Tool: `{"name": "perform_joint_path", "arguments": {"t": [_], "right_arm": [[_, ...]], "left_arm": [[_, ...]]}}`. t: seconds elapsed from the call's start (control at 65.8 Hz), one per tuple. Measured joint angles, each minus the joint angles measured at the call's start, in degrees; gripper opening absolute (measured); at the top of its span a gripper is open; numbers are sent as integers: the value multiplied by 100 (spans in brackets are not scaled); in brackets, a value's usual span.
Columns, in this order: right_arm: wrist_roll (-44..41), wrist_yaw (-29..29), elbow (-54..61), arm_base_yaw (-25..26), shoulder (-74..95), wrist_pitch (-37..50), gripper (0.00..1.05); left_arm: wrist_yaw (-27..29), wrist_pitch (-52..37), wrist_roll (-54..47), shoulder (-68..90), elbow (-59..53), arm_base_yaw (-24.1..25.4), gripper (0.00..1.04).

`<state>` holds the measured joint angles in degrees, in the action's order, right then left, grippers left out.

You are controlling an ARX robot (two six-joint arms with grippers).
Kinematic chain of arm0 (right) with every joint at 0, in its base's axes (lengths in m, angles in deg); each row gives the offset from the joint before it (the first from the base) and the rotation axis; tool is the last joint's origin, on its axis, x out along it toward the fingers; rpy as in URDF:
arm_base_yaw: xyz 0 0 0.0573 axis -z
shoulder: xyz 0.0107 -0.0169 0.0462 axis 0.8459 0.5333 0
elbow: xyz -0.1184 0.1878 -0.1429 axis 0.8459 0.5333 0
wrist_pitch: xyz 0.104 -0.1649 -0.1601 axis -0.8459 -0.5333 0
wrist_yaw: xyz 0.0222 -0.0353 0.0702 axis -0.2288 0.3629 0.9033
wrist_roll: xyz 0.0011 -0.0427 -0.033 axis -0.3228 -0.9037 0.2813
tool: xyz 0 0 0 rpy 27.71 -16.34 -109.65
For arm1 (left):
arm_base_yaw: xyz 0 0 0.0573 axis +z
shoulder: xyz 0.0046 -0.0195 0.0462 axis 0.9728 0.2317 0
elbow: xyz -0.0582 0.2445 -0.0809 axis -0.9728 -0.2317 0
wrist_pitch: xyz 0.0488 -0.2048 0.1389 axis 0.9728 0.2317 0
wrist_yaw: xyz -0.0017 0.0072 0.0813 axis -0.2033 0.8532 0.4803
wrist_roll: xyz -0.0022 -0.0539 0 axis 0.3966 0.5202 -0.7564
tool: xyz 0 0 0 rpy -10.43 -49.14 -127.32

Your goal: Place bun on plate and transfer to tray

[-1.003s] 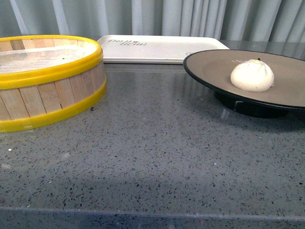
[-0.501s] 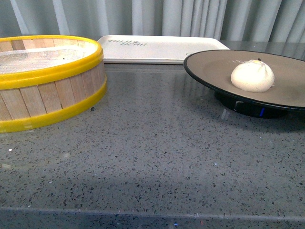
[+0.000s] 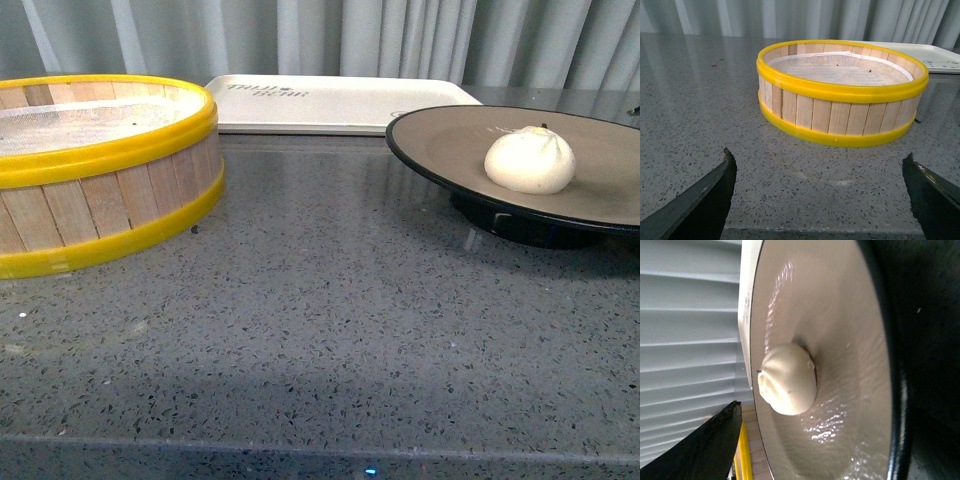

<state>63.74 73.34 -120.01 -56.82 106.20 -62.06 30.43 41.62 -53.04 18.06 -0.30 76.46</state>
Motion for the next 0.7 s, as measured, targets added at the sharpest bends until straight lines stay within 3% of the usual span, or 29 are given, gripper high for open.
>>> {"name": "perform_joint_path", "arguments": {"t": [0.228,0.38,0.456,0.699], "right_arm": [[37,42,0,-52,15,-9,54],[24,-2,77,-68,-210,-181,19],[20,-72,116,-103,-358,-240,6],[-225,-173,164,-181,-800,-472,3]], "left_arm": [[0,0,0,0,0,0,98],[0,0,0,0,0,0,98],[0,0,0,0,0,0,98],[0,0,0,0,0,0,98]]}}
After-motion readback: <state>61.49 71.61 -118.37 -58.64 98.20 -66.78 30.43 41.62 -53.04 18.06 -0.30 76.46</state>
